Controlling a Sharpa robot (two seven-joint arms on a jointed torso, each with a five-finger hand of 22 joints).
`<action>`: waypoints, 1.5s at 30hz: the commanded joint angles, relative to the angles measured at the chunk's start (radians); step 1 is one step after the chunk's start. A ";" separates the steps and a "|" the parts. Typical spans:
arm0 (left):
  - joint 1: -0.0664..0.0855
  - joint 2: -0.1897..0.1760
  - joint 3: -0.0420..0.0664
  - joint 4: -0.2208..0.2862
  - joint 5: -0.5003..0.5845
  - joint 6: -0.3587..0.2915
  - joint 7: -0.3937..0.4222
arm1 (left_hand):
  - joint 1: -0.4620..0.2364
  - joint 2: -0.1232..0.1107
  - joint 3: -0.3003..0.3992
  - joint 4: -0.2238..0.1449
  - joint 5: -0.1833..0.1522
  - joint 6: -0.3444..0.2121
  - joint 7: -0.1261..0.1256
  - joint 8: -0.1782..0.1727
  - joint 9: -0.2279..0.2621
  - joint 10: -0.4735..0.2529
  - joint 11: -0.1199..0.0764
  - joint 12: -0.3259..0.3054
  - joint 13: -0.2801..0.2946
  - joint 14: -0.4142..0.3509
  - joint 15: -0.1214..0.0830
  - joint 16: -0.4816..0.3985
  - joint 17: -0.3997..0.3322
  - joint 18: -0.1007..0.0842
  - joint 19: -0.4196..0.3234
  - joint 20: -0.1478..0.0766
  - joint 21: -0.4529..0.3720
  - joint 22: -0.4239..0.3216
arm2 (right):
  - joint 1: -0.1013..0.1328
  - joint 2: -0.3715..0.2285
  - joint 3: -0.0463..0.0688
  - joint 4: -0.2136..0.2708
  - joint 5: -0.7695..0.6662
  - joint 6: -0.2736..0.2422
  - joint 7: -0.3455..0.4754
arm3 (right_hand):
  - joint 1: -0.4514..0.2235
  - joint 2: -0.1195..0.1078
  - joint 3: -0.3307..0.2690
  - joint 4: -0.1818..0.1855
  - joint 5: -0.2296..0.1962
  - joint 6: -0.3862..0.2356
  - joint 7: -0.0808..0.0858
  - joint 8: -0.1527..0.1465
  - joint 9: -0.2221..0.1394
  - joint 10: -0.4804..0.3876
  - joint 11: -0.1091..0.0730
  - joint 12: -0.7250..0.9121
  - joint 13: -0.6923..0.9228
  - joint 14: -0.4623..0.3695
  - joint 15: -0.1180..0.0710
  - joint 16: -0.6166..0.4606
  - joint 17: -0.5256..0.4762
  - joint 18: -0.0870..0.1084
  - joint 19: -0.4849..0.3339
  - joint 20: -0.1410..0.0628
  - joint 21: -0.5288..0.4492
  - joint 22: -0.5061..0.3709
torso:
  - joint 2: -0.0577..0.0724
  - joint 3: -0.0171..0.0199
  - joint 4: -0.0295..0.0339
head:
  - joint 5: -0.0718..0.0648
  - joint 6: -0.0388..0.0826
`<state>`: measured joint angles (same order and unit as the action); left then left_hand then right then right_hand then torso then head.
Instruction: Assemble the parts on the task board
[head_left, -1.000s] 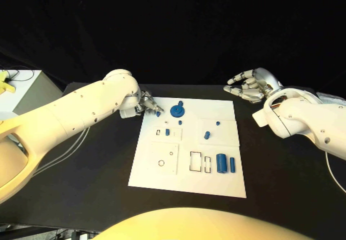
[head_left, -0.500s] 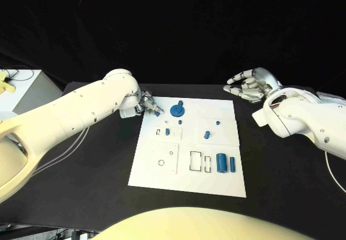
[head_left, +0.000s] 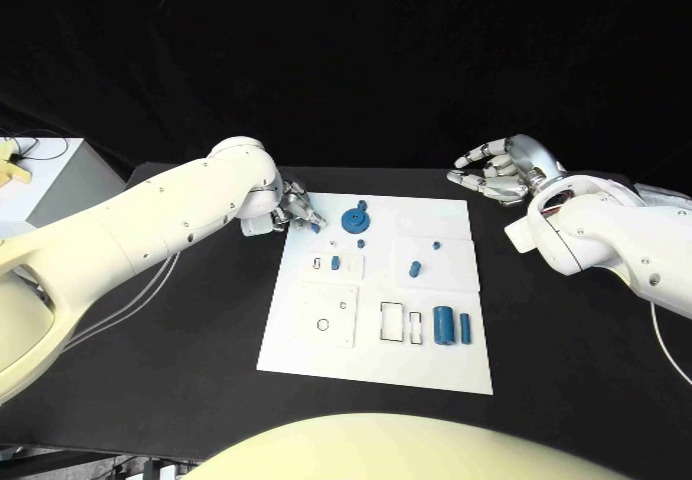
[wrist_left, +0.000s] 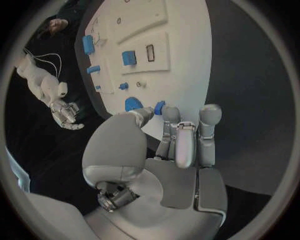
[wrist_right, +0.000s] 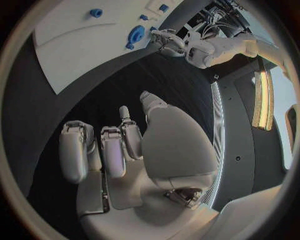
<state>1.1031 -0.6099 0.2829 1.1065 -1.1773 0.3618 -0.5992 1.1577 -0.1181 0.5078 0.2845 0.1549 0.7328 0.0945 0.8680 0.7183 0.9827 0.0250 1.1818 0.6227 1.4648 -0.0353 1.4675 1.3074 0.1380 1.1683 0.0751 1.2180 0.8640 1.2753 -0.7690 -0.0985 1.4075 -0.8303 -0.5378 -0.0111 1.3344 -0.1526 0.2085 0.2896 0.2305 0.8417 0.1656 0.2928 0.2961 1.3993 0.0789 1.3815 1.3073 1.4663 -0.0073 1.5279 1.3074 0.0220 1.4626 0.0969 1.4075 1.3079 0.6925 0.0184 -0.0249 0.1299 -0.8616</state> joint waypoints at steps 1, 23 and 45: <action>0.001 -0.001 0.000 0.003 0.019 0.008 0.003 | 0.022 0.011 0.020 0.000 0.001 0.000 -0.009 0.005 0.000 -0.004 -0.006 0.004 -0.001 0.006 -0.003 0.004 0.033 0.001 -0.007 -0.001 0.001 0.001 | 0.000 0.001 0.000 0.000 -0.006 0.013 0.005 | -0.009 0.000 0.000 -0.002 0.003 -0.005 -0.002 -0.004 0.001 -0.004 0.000 -0.002 0.101 0.083 0.008 -0.004 0.186 0.016 0.048 0.004 -0.004 0.158 | 0.000 0.0001 -0.0001 | 0.000 -0.002; -0.002 -0.078 -0.001 0.145 0.092 -0.053 0.038 | 0.106 -0.011 0.288 -0.093 -0.005 -0.023 -0.012 0.067 0.034 0.031 -0.012 0.018 0.019 0.016 -0.008 0.017 0.052 -0.004 0.004 -0.006 0.023 0.031 | -0.001 -0.004 0.000 0.000 -0.006 0.014 0.005 | -0.010 0.001 0.001 -0.002 0.004 -0.005 -0.002 -0.004 0.001 -0.004 0.000 -0.002 0.101 0.083 0.008 -0.005 0.185 0.016 0.048 0.004 -0.004 0.159 | -0.002 0.0004 0.0001 | -0.002 -0.004; -0.063 -0.237 -0.002 0.408 0.024 -0.108 0.043 | 0.097 -0.020 0.317 -0.107 -0.005 -0.018 -0.014 0.074 0.037 0.047 -0.014 0.025 0.030 0.024 -0.010 0.023 0.064 -0.007 0.016 -0.008 0.034 0.049 | -0.006 -0.014 -0.001 -0.004 -0.001 -0.005 0.026 | -0.010 0.002 0.002 -0.002 0.005 -0.005 -0.002 -0.004 0.001 -0.024 0.000 -0.024 0.082 0.079 0.008 -0.015 0.168 0.022 0.039 0.004 -0.029 0.143 | -0.002 0.0016 0.0017 | 0.010 -0.006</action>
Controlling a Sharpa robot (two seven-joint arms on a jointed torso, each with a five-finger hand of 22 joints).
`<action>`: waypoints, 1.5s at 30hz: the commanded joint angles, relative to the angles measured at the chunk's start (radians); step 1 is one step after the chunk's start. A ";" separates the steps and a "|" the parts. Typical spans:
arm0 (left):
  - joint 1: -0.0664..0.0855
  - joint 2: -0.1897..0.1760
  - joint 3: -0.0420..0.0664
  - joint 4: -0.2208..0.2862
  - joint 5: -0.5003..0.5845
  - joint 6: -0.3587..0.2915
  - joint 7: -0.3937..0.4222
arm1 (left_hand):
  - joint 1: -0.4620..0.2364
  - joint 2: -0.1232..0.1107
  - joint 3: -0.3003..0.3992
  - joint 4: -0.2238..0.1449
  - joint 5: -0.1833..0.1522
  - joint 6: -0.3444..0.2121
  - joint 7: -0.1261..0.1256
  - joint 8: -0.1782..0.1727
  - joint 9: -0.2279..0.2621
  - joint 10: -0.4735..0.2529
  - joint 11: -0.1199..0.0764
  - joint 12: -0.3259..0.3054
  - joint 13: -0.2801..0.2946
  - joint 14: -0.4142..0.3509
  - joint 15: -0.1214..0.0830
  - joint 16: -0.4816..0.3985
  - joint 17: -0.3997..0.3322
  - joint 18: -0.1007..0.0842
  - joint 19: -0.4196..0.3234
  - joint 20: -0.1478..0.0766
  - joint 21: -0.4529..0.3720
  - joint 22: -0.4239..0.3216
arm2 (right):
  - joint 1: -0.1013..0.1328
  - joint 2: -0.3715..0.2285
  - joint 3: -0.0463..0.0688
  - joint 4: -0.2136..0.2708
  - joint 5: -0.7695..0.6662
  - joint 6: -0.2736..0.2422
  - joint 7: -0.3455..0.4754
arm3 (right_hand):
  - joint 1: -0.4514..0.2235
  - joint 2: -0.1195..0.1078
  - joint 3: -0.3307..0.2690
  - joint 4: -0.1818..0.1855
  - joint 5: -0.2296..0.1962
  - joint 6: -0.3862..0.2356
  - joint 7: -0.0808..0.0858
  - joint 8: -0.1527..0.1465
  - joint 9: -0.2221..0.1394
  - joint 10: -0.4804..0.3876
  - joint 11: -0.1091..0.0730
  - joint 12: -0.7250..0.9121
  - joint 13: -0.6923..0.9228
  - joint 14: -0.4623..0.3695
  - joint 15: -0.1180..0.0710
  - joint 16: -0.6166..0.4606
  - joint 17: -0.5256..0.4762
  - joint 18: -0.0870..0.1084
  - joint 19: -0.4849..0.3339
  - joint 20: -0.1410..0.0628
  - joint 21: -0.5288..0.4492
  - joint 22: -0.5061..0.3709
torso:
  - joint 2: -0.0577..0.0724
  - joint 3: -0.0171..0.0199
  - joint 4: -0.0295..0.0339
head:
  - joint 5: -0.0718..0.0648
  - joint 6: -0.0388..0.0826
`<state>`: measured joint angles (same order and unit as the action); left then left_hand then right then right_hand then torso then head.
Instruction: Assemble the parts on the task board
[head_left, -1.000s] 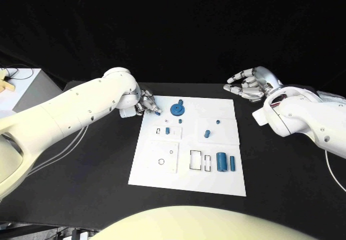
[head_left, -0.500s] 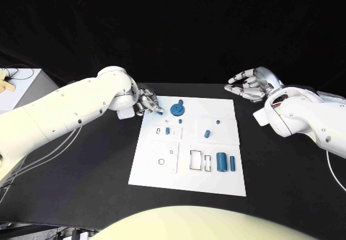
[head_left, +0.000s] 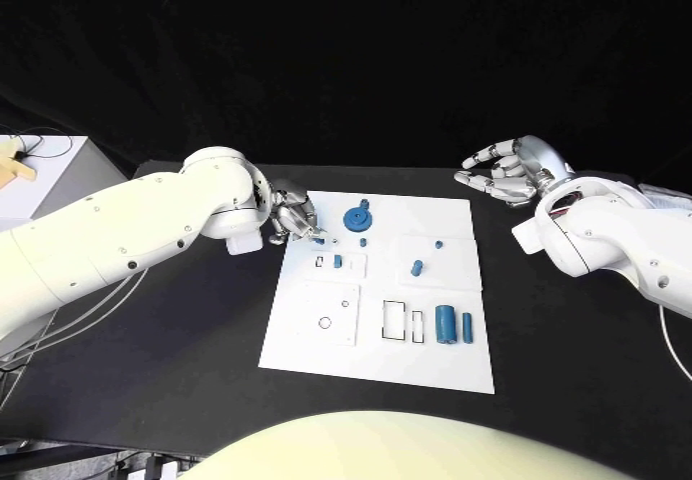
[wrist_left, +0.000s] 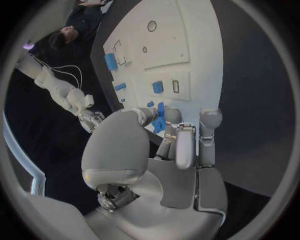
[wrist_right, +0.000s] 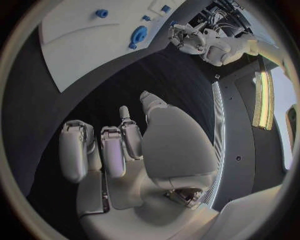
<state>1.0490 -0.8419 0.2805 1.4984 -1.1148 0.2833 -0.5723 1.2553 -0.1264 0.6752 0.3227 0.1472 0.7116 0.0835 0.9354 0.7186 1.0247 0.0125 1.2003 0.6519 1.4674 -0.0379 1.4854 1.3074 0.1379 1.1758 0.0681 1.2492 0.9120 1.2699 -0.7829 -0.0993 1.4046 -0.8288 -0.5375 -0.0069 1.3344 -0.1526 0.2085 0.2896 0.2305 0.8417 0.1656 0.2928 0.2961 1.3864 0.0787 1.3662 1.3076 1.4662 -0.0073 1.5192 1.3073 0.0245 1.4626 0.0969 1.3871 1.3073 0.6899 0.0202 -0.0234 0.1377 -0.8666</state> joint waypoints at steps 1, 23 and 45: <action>-0.015 -0.009 0.000 0.023 -0.044 -0.034 0.017 | -0.002 -0.013 0.152 -0.146 0.003 0.004 -0.003 0.007 0.037 0.006 -0.001 0.006 0.000 0.022 -0.008 0.005 0.065 -0.007 0.010 -0.001 0.004 0.002 | -0.001 0.000 0.000 -0.002 -0.005 -0.010 0.022 | -0.009 0.002 0.002 -0.003 0.006 -0.005 -0.002 -0.004 0.001 -0.016 0.000 -0.013 0.079 0.077 0.008 -0.010 0.164 0.020 0.038 0.004 -0.014 0.140 | 0.001 -0.0009 -0.0004 | 0.002 0.001; -0.074 -0.008 0.000 0.062 -0.136 -0.065 0.011 | -0.013 -0.028 0.186 -0.161 0.002 0.012 -0.007 0.011 0.037 0.022 -0.006 0.007 0.005 0.028 -0.012 0.009 0.074 -0.010 0.025 -0.004 0.016 0.022 | -0.001 0.001 -0.001 -0.010 0.071 -0.135 0.184 | 0.050 -0.058 0.174 -0.017 0.041 -0.016 -0.002 0.014 0.021 -0.357 -0.004 -0.710 -0.615 -0.137 0.002 -0.824 -0.531 0.158 -0.167 -0.003 -1.051 -0.581 | 0.003 -0.0018 -0.0014 | 0.001 -0.006; -0.077 -0.013 0.000 0.066 -0.175 -0.033 -0.002 | -0.017 -0.037 0.200 -0.168 0.003 0.018 -0.008 0.012 0.036 0.031 -0.007 0.007 0.009 0.030 -0.013 0.011 0.078 -0.011 0.028 -0.006 0.019 0.026 | -0.004 0.003 -0.002 -0.017 0.110 -0.161 0.245 | 0.045 -0.057 0.194 -0.027 0.059 -0.005 -0.004 0.024 0.027 -0.346 -0.006 -0.725 -0.653 -0.119 0.000 -0.873 -0.526 0.158 -0.142 -0.004 -1.093 -0.629 | 0.002 -0.0009 -0.0019 | 0.004 -0.006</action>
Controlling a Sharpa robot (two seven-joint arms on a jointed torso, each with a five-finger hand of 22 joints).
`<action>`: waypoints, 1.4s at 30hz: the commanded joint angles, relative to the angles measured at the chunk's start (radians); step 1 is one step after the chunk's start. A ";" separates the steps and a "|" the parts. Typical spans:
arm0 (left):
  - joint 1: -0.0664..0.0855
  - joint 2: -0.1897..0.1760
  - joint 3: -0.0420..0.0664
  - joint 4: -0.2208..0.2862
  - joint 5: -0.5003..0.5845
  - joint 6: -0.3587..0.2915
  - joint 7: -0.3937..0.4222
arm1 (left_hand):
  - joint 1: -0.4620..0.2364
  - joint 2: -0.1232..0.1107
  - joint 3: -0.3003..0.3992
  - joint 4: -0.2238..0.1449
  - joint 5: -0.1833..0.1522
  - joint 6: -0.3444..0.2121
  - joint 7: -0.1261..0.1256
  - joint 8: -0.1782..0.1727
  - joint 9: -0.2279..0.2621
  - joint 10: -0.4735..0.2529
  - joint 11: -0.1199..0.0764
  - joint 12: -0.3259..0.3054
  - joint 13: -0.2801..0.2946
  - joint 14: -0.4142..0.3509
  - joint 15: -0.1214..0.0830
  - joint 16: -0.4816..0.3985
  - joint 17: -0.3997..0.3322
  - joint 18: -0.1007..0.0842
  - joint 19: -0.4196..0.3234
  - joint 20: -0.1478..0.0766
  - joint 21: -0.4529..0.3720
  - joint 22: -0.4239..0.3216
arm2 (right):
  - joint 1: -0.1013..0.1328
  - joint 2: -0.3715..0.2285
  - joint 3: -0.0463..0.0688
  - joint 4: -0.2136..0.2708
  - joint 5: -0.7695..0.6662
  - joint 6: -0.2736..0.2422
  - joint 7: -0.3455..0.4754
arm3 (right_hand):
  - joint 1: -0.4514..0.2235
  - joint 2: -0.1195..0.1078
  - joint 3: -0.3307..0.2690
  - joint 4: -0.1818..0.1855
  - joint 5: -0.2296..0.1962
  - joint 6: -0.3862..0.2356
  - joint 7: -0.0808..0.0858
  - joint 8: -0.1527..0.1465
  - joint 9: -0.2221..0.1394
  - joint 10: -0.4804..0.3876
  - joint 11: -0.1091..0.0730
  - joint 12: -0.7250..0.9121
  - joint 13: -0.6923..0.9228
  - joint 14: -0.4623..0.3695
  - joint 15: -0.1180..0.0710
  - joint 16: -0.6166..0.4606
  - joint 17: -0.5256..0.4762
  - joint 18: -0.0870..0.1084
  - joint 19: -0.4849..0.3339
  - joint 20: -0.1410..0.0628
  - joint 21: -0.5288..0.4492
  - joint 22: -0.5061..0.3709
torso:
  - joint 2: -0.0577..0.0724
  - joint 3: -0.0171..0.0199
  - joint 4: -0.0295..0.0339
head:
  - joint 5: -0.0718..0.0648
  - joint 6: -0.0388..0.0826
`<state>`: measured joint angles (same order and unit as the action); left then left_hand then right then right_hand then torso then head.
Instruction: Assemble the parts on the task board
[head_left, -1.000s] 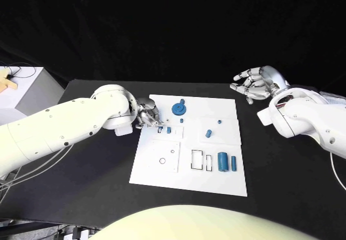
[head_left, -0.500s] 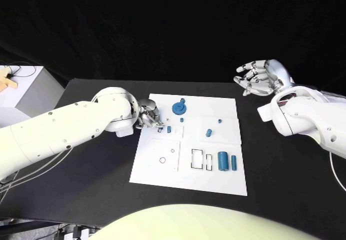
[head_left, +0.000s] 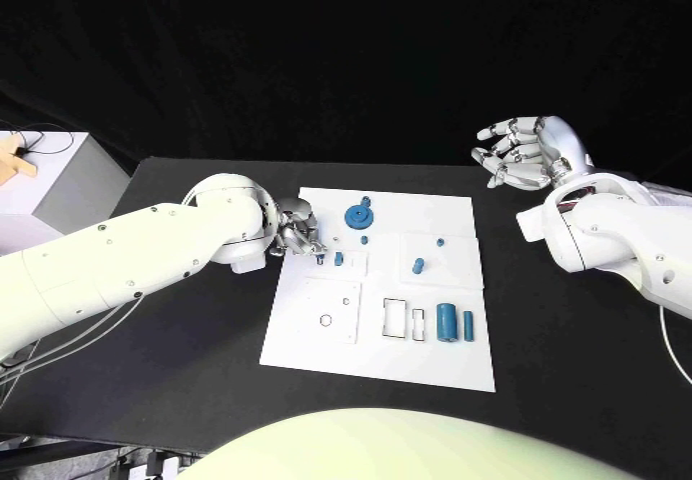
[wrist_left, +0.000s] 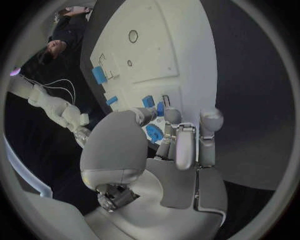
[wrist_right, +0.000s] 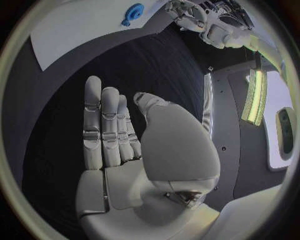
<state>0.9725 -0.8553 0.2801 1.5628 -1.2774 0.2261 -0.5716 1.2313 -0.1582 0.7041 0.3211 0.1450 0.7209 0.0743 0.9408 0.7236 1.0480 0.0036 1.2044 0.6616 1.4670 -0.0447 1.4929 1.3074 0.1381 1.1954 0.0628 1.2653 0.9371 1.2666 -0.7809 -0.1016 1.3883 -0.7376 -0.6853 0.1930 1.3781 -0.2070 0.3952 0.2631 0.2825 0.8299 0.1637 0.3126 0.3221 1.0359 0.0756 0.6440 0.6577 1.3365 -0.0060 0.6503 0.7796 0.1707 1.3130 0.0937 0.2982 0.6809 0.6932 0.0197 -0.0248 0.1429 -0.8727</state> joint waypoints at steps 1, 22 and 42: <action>-0.001 0.000 0.000 0.001 -0.012 0.026 -0.003 | 0.007 -0.005 0.171 -0.166 0.005 0.008 0.001 0.007 0.031 0.007 0.002 0.003 -0.001 0.031 -0.006 0.003 0.078 -0.011 0.009 -0.001 0.003 0.001 | -0.001 0.001 0.000 -0.001 0.020 -0.011 0.044 | 0.001 -0.003 0.007 -0.001 0.007 0.007 -0.002 0.004 0.001 0.005 -0.002 -0.003 -0.003 0.011 -0.001 -0.005 0.002 0.012 0.007 -0.001 -0.004 -0.003 | -0.001 -0.0004 -0.0002 | -0.002 0.000; -0.019 0.004 0.000 -0.003 -0.019 0.024 0.001 | 0.005 -0.005 0.175 -0.166 0.004 0.010 0.001 0.007 0.030 0.009 0.002 0.003 -0.001 0.031 -0.006 0.003 0.078 -0.012 0.009 -0.001 0.004 0.002 | -0.002 0.002 0.000 -0.008 0.016 0.021 0.017 | 0.015 -0.005 0.018 -0.018 0.004 0.006 -0.001 0.005 0.002 0.003 -0.003 -0.006 -0.012 0.014 -0.002 -0.018 0.006 0.011 0.015 -0.003 -0.014 -0.014 | -0.001 -0.0005 0.0000 | -0.002 0.000; -0.020 0.007 0.000 -0.006 -0.078 -0.003 0.005 | 0.003 -0.007 0.184 -0.171 0.004 0.014 -0.001 0.008 0.030 0.020 0.000 0.007 0.010 0.034 -0.008 0.006 0.085 -0.013 0.014 -0.002 0.008 0.009 | -0.003 0.001 0.000 -0.007 0.015 0.027 0.015 | 0.010 -0.005 0.018 -0.016 0.001 0.006 0.000 0.006 0.002 0.003 -0.002 -0.007 -0.014 0.014 -0.001 -0.023 0.007 0.011 0.015 -0.002 -0.017 -0.018 | -0.001 -0.0012 0.0002 | -0.004 0.000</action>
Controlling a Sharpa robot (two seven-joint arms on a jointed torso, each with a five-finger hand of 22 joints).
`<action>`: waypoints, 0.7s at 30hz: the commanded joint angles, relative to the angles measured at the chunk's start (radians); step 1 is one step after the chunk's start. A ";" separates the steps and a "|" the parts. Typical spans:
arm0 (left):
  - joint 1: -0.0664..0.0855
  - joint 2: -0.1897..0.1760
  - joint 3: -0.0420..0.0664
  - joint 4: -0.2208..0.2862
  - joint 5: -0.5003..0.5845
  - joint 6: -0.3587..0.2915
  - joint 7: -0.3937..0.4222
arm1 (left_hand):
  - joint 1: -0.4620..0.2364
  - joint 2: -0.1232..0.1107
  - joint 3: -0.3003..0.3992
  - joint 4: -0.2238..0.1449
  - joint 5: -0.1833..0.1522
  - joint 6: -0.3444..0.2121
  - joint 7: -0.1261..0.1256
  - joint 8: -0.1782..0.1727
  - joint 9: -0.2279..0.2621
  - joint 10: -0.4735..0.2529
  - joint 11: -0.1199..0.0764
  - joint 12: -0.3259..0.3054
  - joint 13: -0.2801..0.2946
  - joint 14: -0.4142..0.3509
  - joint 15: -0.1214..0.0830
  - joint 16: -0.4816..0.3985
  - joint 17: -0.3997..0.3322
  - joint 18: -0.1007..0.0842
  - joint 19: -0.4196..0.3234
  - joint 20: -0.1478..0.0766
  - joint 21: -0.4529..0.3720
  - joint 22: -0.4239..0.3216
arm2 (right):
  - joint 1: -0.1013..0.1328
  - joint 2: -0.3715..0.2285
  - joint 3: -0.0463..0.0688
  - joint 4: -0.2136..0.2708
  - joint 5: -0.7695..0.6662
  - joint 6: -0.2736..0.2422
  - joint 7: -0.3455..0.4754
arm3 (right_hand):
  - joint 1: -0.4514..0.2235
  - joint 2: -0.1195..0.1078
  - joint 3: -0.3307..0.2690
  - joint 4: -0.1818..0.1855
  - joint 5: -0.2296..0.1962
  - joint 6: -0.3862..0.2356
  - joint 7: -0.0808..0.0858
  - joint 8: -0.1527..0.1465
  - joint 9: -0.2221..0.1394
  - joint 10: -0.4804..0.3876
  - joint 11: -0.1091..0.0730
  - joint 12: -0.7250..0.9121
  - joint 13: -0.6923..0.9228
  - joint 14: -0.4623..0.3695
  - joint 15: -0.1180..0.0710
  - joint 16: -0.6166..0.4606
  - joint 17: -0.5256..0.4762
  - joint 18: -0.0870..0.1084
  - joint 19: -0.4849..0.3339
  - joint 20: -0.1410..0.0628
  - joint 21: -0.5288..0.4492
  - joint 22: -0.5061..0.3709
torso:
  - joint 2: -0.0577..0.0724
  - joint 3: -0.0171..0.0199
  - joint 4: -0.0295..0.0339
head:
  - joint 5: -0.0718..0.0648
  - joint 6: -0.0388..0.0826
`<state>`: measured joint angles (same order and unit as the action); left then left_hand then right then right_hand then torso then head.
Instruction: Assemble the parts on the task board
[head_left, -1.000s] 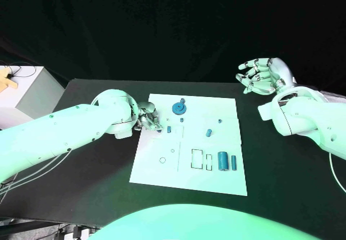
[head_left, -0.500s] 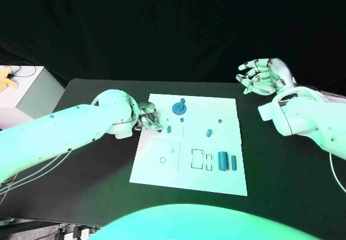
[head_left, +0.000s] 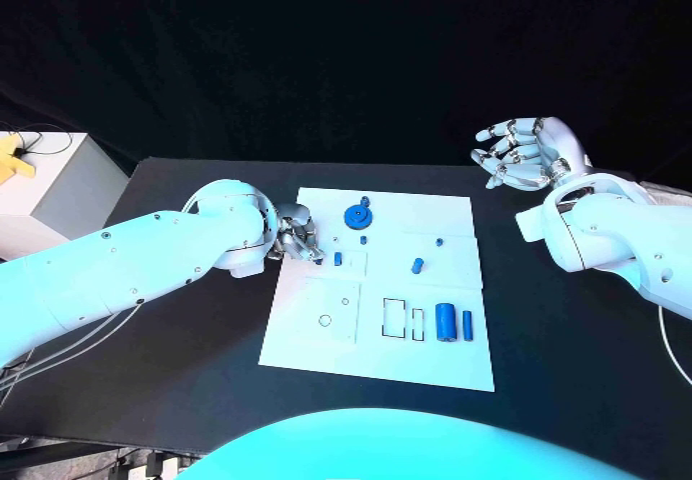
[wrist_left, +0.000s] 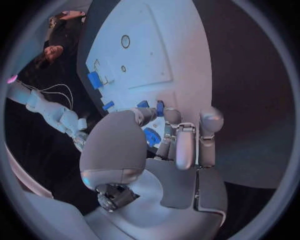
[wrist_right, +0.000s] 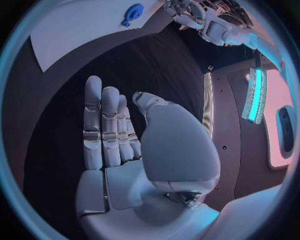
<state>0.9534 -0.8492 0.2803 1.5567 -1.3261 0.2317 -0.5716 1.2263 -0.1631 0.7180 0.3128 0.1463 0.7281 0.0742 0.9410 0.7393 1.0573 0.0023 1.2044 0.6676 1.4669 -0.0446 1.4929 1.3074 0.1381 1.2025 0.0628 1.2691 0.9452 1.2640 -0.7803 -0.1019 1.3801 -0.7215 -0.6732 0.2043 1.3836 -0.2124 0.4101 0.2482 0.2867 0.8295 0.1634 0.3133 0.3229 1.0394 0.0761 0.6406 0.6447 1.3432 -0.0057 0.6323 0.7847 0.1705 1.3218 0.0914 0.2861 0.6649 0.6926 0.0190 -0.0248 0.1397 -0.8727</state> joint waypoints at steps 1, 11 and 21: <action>0.000 0.001 0.000 0.000 -0.028 -0.008 0.006 | 0.008 -0.002 0.170 -0.163 0.002 0.006 0.000 0.008 0.014 0.011 0.001 0.008 0.004 0.034 -0.008 0.006 0.085 -0.013 0.007 -0.002 0.004 0.001 | 0.000 0.000 0.000 0.001 -0.001 0.015 0.003 | 0.004 0.001 0.003 -0.001 -0.003 0.006 0.000 0.005 0.001 0.000 -0.002 -0.004 -0.001 0.007 -0.001 -0.005 0.002 0.011 0.007 0.000 -0.005 -0.002 | 0.000 -0.0008 0.0001 | 0.000 0.000; -0.001 0.001 0.000 0.003 -0.009 0.005 0.006 | 0.005 -0.004 0.176 -0.166 0.003 0.010 -0.002 0.009 0.014 0.018 0.000 0.010 0.007 0.038 -0.009 0.009 0.092 -0.013 0.008 -0.003 0.005 0.001 | 0.000 0.001 0.000 0.001 -0.003 0.018 0.001 | 0.006 0.001 0.006 -0.004 0.003 0.006 0.000 0.005 0.001 -0.002 -0.002 -0.005 -0.004 0.007 -0.001 -0.010 0.003 0.011 0.008 0.000 -0.009 -0.006 | 0.000 0.0009 -0.0002 | 0.000 0.000; 0.000 0.005 0.000 0.001 0.011 0.018 0.001 | 0.003 -0.005 0.178 -0.166 0.003 0.011 -0.002 0.010 0.014 0.019 0.000 0.010 0.006 0.038 -0.009 0.010 0.092 -0.013 0.007 -0.003 0.005 0.001 | -0.001 0.000 0.000 0.000 -0.003 0.020 0.000 | 0.006 0.001 0.006 -0.004 0.004 0.006 0.000 0.005 0.001 -0.002 -0.002 -0.005 -0.005 0.007 -0.001 -0.010 0.003 0.011 0.008 0.000 -0.009 -0.006 | 0.000 0.0016 -0.0013 | -0.002 0.000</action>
<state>0.9531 -0.8469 0.2802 1.5571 -1.3268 0.2331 -0.5714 1.2262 -0.1632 0.7212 0.3152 0.1450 0.7297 0.0726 0.9464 0.7393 1.0692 0.0037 1.2083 0.6736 1.4669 -0.0446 1.4979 1.3074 0.1381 1.2025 0.0628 1.2691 0.9449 1.2637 -0.7801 -0.1019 1.3803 -0.7215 -0.6668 0.2013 1.3833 -0.2121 0.4128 0.2455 0.2866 0.8293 0.1631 0.3132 0.3227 1.0396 0.0764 0.6406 0.6414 1.3432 -0.0056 0.6264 0.7863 0.1704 1.3217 0.0914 0.2804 0.6596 0.6924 0.0202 -0.0255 0.1390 -0.8727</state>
